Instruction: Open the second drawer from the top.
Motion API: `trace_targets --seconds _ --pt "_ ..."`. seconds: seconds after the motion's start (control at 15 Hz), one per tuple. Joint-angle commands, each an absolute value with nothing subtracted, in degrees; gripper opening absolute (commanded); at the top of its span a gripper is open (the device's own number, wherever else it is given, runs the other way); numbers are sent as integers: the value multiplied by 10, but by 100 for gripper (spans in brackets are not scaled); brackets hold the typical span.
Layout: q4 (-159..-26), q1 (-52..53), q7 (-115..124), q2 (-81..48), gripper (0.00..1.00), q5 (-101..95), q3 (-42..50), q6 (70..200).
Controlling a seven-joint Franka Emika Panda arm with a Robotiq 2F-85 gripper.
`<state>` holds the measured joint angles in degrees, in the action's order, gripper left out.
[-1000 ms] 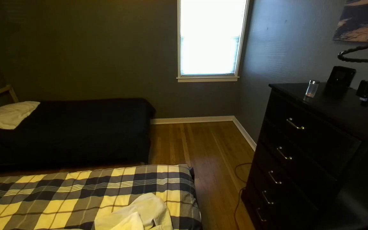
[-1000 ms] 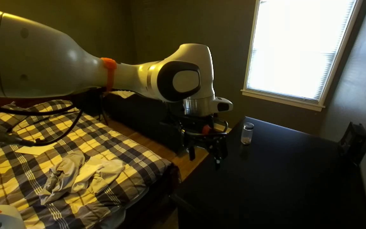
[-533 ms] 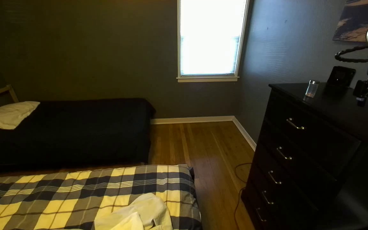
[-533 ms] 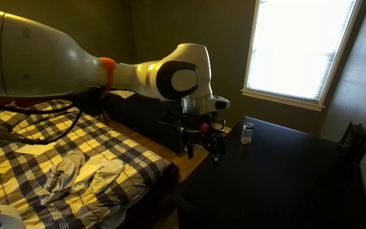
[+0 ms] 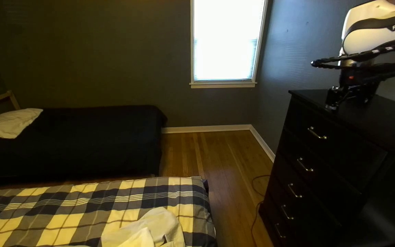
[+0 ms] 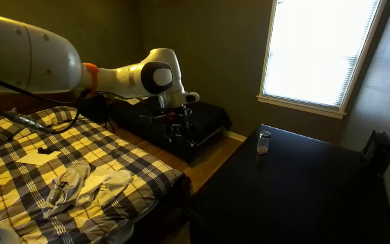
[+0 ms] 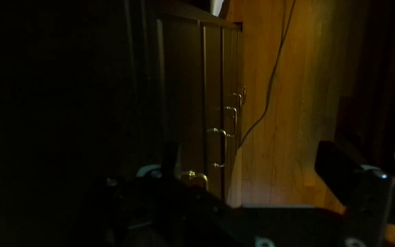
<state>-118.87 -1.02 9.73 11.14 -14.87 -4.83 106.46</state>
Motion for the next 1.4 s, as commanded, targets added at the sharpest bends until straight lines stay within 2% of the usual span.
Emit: trace_targets --seconds 0.0,0.13,0.73,1.33 --pt "-1193 -28 254 83 100 -171 -111 1084" --pt "-1200 -19 345 59 100 -187 -128 1099" --pt "-1288 48 585 -83 100 -385 -76 1329" --pt "-1289 62 599 -120 100 -406 -40 1339"
